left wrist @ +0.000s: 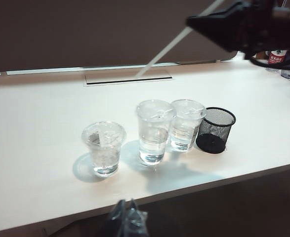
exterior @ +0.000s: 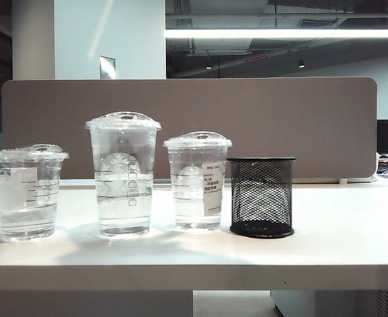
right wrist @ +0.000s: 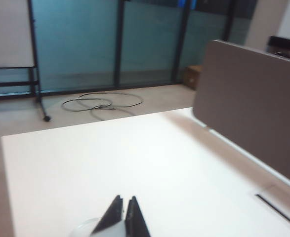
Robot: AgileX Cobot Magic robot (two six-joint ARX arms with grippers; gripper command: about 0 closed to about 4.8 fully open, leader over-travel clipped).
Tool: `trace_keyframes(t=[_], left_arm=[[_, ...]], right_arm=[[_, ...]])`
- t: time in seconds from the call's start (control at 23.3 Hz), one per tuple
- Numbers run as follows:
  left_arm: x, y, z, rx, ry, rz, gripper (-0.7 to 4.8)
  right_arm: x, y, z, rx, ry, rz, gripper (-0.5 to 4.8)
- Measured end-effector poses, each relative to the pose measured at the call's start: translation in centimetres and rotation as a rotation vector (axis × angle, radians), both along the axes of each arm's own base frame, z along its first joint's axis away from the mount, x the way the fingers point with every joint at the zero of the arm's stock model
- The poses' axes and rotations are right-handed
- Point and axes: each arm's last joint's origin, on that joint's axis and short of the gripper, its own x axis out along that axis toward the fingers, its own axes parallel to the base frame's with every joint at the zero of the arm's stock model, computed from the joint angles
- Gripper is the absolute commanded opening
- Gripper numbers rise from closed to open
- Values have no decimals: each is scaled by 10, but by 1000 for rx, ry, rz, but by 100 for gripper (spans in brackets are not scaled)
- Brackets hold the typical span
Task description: Pick up the straw and insert it into the small coffee cup.
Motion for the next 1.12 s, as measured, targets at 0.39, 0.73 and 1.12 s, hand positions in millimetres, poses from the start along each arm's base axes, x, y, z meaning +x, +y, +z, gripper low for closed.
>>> trace_keyframes(t=[0.39, 0.73, 1.12], left_arm=[[0, 0, 0, 0, 0, 0, -5], [0, 0, 0, 0, 0, 0, -5], [0, 0, 0, 0, 0, 0, -5]], right_arm=[[2, 30, -35, -112, 85, 57, 8], [6, 35, -47, -143, 109, 79, 8], [11, 43, -60, -163, 129, 105, 8]])
